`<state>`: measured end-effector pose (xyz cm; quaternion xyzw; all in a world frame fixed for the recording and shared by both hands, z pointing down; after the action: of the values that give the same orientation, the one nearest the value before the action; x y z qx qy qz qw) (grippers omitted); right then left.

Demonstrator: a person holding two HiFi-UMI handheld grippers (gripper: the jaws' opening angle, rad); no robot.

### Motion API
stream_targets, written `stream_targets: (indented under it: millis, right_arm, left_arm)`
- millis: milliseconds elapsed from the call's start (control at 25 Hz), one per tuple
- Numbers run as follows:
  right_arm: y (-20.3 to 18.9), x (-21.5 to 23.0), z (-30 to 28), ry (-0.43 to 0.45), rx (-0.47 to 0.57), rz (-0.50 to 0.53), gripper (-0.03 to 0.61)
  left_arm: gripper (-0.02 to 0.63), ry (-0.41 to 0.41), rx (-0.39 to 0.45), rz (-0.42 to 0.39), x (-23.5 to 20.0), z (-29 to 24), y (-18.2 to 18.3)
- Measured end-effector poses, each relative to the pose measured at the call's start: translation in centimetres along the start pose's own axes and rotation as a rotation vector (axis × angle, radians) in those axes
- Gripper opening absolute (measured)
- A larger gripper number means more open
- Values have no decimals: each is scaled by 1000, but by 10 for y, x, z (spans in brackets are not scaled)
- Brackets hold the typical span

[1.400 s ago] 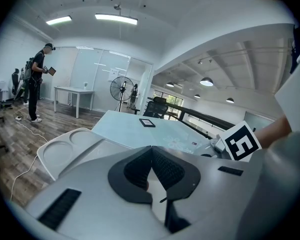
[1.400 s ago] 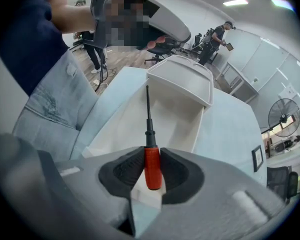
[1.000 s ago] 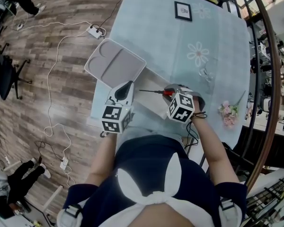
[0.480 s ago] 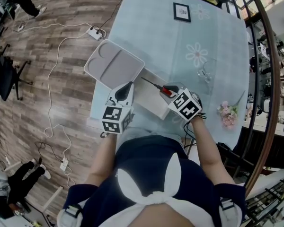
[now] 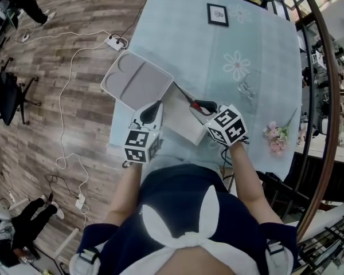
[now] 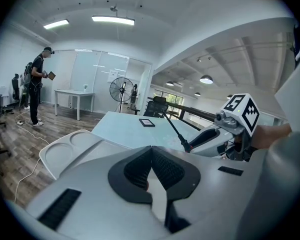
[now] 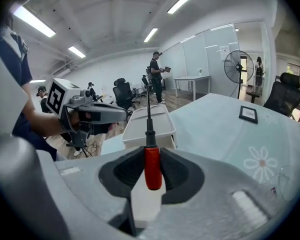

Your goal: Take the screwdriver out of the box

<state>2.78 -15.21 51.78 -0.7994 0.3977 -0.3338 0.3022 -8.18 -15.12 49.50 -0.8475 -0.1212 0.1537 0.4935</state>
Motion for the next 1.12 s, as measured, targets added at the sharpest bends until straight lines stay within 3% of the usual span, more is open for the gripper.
stream_targets:
  millis: [560, 1120]
  right_arm:
    - [30, -5, 18, -34, 186, -36, 95]
    - [45, -20, 23, -25, 280, -37, 95]
  left_arm:
    - [17, -29, 2, -71, 8, -2, 5]
    - [17, -76, -1, -99, 17, -2, 8]
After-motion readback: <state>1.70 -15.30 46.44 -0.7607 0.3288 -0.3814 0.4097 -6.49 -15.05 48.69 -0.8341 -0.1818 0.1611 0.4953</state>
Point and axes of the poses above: the fingertips, and each gripper's own axes: z backward along the fingers, x to its right, y out of its top, the point moved 1 cm from there along z, backward along the fingers, and after that the axes turned 10 degrees about y, right-handed, at the moved point
